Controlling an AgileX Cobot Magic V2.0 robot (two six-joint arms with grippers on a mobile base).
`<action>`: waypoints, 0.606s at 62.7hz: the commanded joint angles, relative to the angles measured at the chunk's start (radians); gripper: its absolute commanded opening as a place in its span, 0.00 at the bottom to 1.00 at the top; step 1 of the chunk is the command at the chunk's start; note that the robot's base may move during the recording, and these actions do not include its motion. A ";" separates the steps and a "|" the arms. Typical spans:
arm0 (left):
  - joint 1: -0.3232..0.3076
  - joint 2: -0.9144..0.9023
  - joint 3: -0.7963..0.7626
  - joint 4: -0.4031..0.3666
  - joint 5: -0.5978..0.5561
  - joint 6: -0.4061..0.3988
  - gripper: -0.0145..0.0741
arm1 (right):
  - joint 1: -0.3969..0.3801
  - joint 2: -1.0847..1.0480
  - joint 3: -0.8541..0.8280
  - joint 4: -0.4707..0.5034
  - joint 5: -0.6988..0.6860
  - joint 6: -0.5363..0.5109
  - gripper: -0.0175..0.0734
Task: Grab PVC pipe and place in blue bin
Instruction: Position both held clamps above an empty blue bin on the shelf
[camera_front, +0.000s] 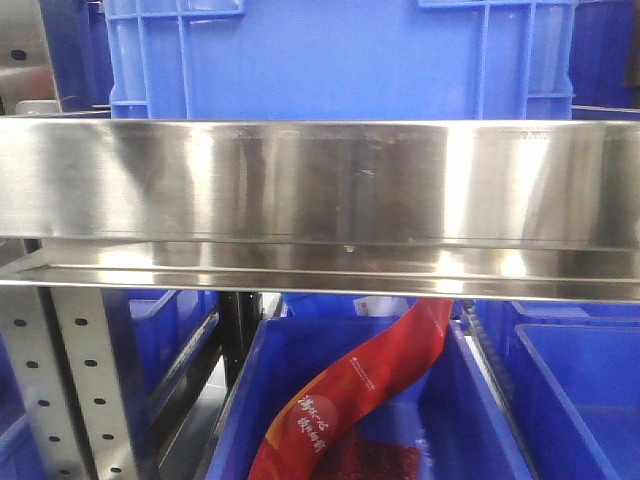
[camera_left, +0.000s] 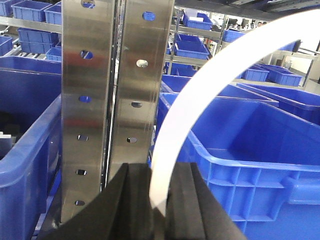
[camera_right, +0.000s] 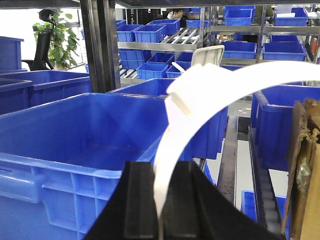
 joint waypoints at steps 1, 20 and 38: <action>-0.008 -0.002 -0.001 0.000 -0.034 -0.007 0.04 | 0.001 -0.005 -0.002 0.000 -0.042 -0.004 0.01; -0.008 -0.002 -0.001 0.000 -0.042 -0.007 0.04 | 0.001 -0.005 -0.002 0.000 -0.074 -0.004 0.01; -0.008 -0.002 -0.001 0.000 -0.043 0.003 0.04 | 0.001 -0.001 -0.009 0.019 -0.042 0.003 0.01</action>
